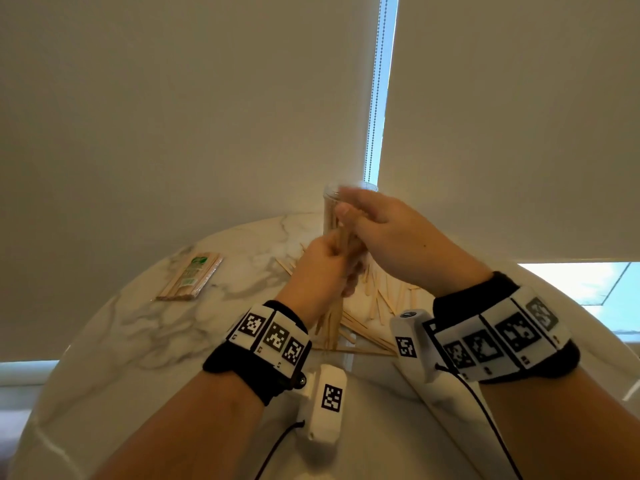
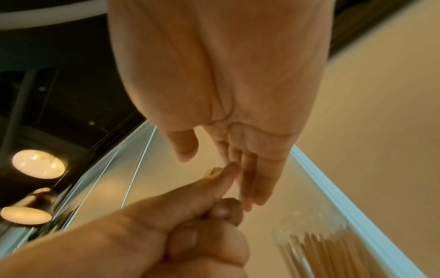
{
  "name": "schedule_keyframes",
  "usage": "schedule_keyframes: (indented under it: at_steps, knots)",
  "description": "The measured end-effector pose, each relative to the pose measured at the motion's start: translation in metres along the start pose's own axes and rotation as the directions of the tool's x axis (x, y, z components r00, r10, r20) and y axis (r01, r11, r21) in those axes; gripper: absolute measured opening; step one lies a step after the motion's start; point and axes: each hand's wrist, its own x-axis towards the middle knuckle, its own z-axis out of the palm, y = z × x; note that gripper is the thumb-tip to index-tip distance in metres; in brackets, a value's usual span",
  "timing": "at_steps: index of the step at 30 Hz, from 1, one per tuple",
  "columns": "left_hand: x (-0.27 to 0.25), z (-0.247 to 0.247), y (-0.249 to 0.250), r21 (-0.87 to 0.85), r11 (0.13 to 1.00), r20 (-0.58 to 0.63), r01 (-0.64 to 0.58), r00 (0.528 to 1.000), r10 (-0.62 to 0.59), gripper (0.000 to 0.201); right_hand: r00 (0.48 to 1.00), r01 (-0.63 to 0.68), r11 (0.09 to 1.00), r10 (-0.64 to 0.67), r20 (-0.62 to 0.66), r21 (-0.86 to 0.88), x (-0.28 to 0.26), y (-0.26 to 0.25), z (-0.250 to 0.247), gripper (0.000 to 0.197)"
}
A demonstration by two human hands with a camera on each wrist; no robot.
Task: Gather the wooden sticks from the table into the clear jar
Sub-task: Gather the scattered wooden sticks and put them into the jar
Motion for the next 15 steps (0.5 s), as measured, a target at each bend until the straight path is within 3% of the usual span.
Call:
schedule_keyframes:
  at_steps: [3,6,7,9,12,15]
  knots:
    - [0.006,-0.017,0.005,-0.149,0.985,-0.236,-0.086,0.970,0.049,0.038,0.999,-0.045,0.998,0.045,-0.016,0.032,0.000,0.002,-0.001,0.071]
    - [0.012,-0.030,0.009,-0.399,0.896,-0.416,-0.193,0.909,0.011,0.028,0.954,-0.119,0.970,0.171,0.247,-0.212,0.000,0.009,0.004,0.083]
    - [0.013,-0.030,0.009,-0.465,0.861,-0.439,-0.208,0.898,-0.019,0.024,0.911,-0.138,0.956,0.224,0.345,-0.258,-0.002,0.008,0.010,0.081]
    - [0.013,-0.023,0.009,-0.534,0.816,-0.447,-0.220,0.893,-0.051,0.019,0.865,-0.158,0.959,0.250,0.435,-0.237,-0.003,0.009,0.023,0.056]
    - [0.013,-0.015,0.003,-0.516,0.831,-0.433,-0.208,0.900,-0.043,0.017,0.902,-0.174,0.973,0.220,0.372,-0.153,-0.003,0.010,0.034,0.021]
    - [0.013,-0.019,-0.001,-0.447,0.874,-0.415,-0.189,0.910,-0.016,0.020,0.929,-0.206,0.975,0.221,0.296,-0.082,0.000,0.009,0.032,0.017]
